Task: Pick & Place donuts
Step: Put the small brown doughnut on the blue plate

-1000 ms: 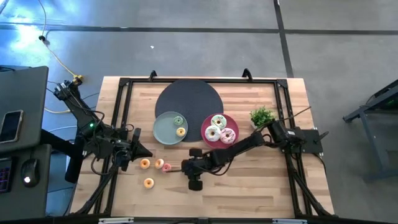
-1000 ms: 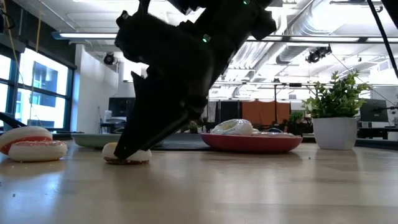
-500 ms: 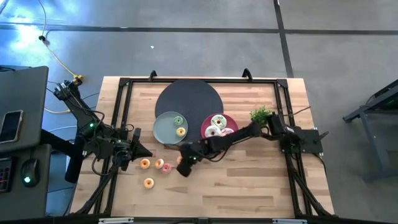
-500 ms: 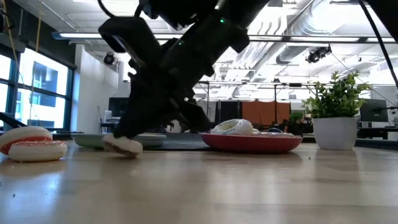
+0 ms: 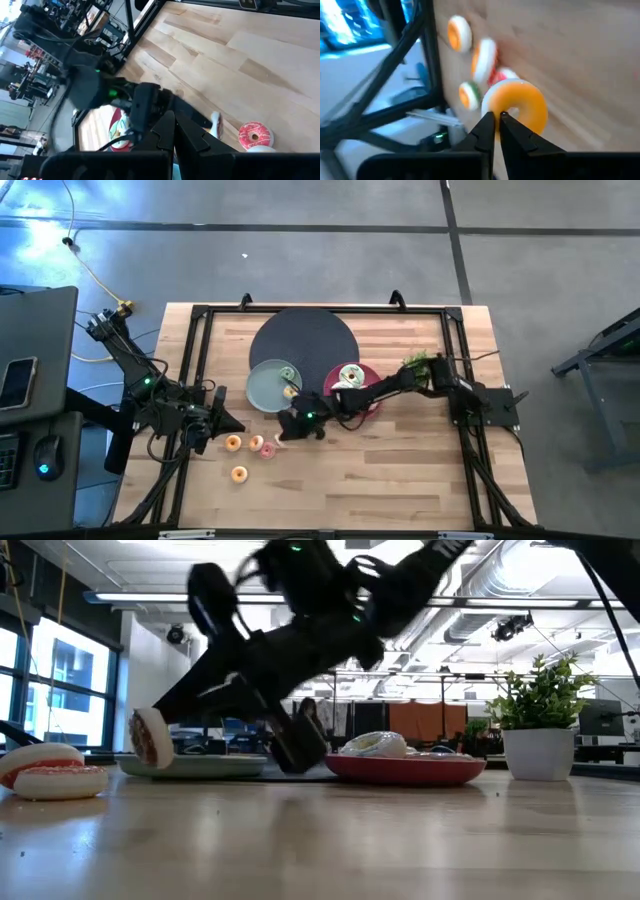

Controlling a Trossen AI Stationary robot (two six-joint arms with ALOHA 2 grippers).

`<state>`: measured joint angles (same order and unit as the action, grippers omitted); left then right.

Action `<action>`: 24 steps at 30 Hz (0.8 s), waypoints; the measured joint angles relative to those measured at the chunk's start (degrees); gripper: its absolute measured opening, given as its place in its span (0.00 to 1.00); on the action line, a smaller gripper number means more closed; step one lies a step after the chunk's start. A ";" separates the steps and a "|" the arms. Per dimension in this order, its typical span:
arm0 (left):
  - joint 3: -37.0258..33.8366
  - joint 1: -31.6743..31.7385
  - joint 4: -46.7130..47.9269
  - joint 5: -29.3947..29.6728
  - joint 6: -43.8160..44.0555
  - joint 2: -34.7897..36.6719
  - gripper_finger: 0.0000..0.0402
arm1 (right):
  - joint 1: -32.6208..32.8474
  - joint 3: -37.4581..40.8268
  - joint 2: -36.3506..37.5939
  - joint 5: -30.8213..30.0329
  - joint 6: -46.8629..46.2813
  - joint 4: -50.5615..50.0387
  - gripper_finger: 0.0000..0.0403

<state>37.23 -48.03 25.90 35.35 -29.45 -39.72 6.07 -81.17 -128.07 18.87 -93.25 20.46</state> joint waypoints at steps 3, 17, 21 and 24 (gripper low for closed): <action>0.00 0.02 -0.01 0.04 -0.04 -0.02 0.00 | 1.31 5.86 0.15 -0.34 -7.59 9.44 0.08; 0.00 0.00 -0.03 0.15 -0.24 -0.02 0.00 | 3.56 10.26 8.94 -17.92 0.41 -4.45 0.28; 0.00 0.00 0.05 0.42 -0.26 -0.02 0.00 | 4.90 1.93 12.83 -21.39 18.42 -24.49 0.25; 0.00 0.02 -0.07 0.95 0.28 -0.02 0.00 | 6.29 -4.92 11.14 -20.91 27.05 -41.71 0.22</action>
<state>37.23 -48.01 25.82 36.30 -29.17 -39.75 12.36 -86.09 -116.93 -2.04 -66.20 -21.24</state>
